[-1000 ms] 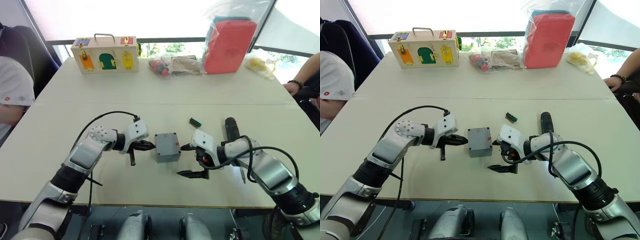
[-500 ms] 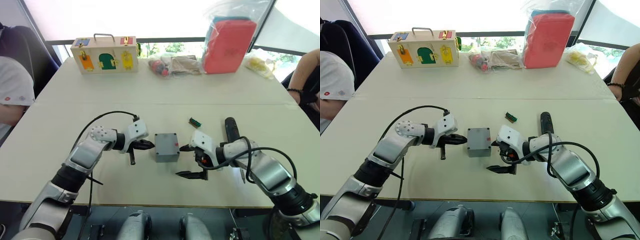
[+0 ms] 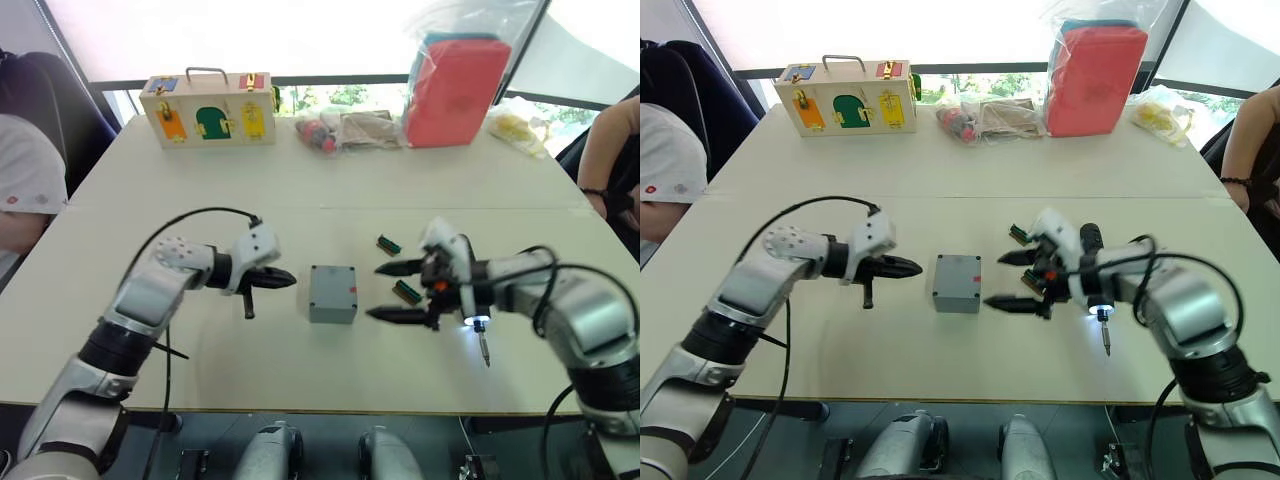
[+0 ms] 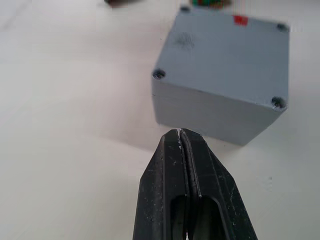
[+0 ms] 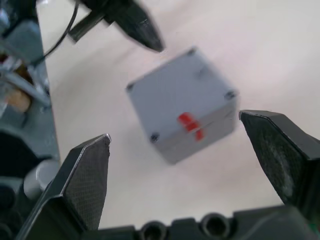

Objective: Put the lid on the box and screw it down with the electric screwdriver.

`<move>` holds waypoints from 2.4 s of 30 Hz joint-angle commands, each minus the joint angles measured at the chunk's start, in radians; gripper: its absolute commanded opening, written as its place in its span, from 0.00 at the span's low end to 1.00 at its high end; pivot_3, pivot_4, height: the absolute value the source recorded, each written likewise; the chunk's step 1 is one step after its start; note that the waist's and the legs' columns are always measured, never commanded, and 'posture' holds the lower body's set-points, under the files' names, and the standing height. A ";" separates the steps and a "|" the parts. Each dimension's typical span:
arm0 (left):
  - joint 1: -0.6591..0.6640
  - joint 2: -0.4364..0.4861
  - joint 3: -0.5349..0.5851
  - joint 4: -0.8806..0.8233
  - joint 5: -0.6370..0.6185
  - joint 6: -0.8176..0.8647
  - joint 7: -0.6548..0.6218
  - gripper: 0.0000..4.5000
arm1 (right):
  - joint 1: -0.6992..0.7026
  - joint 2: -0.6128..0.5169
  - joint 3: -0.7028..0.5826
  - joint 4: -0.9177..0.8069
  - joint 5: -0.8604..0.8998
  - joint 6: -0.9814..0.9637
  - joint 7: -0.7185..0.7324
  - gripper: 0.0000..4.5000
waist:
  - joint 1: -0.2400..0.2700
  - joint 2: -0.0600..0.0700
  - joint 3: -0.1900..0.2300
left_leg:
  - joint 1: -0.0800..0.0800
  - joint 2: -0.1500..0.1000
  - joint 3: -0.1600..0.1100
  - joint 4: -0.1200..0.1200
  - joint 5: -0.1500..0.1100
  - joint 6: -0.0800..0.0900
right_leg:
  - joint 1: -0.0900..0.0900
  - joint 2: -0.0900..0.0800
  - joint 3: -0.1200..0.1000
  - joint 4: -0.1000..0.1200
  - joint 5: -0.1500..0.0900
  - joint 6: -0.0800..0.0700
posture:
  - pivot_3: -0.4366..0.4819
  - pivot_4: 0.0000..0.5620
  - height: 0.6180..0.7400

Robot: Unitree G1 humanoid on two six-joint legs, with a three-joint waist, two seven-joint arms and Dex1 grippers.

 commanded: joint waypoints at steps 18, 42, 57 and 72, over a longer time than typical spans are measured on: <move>-0.001 -0.049 0.065 -0.107 -0.080 0.078 0.107 0.00 | -0.291 0.227 0.107 0.910 -0.388 -0.634 -0.114 0.70 | -0.025 0.001 0.001 | 0.001 0.001 0.002 0.000 0.005 -0.008 | 0.000 0.007 0.000 0.001 0.001 0.000 | 0.48 0.27 1.00; 0.014 -0.069 0.030 -0.116 -0.073 0.074 0.146 0.00 | -0.373 0.318 0.090 1.116 -0.462 -0.756 -0.142 0.63 | -0.025 0.001 0.001 | 0.001 0.001 0.001 -0.001 0.006 -0.010 | -0.001 0.007 0.000 0.002 0.001 0.000 | 0.48 0.27 1.00; 0.020 -0.065 0.027 -0.116 -0.073 0.075 0.149 0.00 | -0.369 0.329 0.091 1.118 -0.483 -0.759 -0.136 0.02 | -0.025 0.001 0.001 | 0.001 0.001 0.001 -0.001 0.006 -0.010 | -0.001 0.007 0.000 0.002 0.001 0.000 | 0.48 0.27 1.00; 0.024 -0.068 0.026 -0.112 -0.073 0.073 0.150 0.00 | -0.336 0.303 0.020 0.899 -0.413 -0.670 -0.131 0.02 | -0.024 0.002 0.001 | 0.001 0.001 0.001 -0.001 0.006 -0.010 | -0.001 0.006 0.000 0.002 0.001 0.000 | 0.48 0.27 1.00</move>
